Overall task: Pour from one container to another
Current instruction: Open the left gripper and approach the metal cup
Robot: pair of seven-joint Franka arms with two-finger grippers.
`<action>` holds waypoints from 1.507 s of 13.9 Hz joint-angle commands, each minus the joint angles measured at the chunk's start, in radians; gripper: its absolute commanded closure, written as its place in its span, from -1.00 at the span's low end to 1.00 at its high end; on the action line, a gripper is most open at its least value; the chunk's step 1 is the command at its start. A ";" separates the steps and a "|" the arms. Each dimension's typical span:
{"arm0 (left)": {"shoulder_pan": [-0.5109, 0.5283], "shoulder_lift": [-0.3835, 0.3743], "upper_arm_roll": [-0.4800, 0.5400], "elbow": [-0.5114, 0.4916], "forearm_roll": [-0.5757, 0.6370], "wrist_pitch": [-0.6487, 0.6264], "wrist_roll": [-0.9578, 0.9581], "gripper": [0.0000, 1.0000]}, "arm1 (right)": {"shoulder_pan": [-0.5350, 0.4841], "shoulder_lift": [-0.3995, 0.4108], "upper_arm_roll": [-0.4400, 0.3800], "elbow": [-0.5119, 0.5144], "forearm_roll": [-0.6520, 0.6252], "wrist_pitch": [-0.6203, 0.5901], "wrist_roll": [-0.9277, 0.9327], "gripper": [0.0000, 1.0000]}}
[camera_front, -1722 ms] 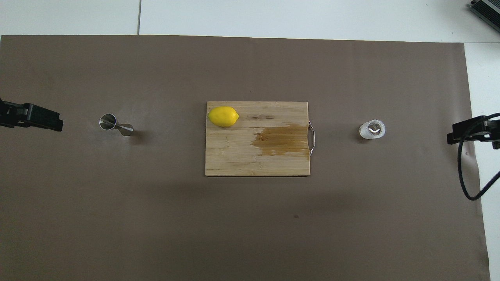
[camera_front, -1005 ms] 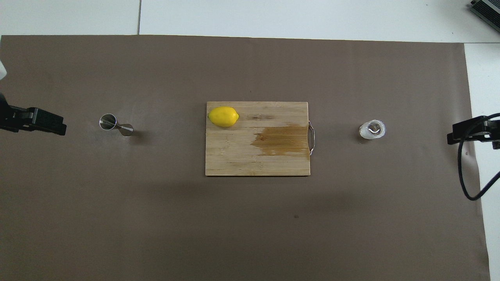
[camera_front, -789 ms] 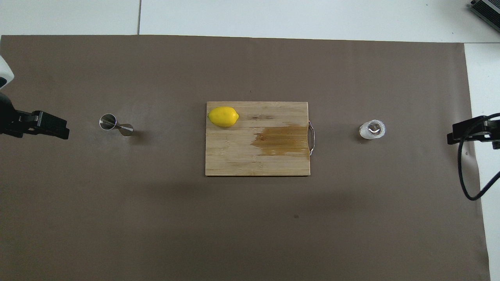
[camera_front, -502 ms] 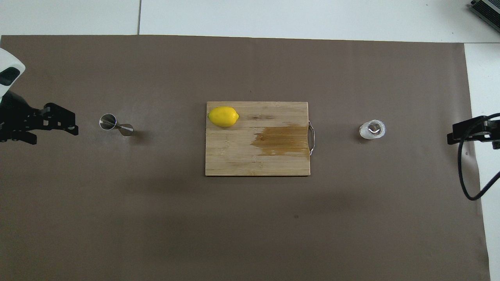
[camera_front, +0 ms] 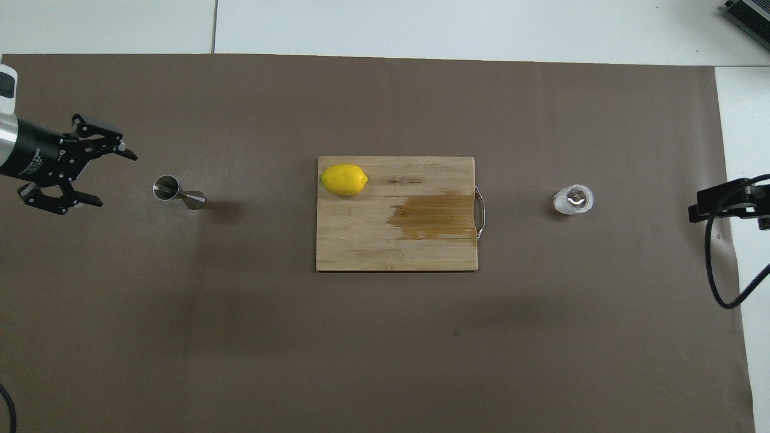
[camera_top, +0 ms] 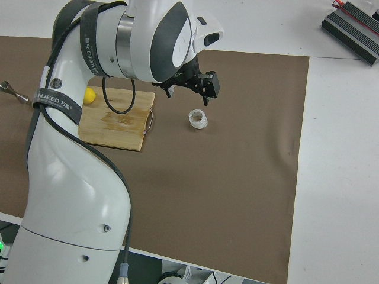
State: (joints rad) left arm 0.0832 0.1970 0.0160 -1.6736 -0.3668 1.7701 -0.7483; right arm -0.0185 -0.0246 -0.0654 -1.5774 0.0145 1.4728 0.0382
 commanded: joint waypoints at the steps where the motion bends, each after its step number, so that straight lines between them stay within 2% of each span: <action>1: 0.024 -0.011 0.004 -0.092 -0.125 0.061 -0.184 -1.00 | 0.003 -0.014 -0.007 -0.010 0.005 -0.011 -0.009 -1.00; 5: 0.040 -0.048 0.004 -0.219 -0.162 0.120 -0.177 -1.00 | 0.005 -0.014 -0.007 -0.012 0.005 -0.011 -0.009 -1.00; 13: 0.036 -0.065 0.022 -0.215 -0.147 0.082 -0.194 -1.00 | 0.003 -0.014 -0.007 -0.012 0.005 -0.011 -0.009 -1.00; 21: 0.041 -0.067 0.045 -0.212 -0.156 0.098 -0.180 -1.00 | 0.003 -0.014 -0.007 -0.010 0.005 -0.011 -0.009 -1.00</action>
State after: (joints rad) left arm 0.1225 0.1596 0.0374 -1.8580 -0.5112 1.8620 -0.9291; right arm -0.0185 -0.0246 -0.0654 -1.5774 0.0145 1.4728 0.0382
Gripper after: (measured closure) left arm 0.000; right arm 0.000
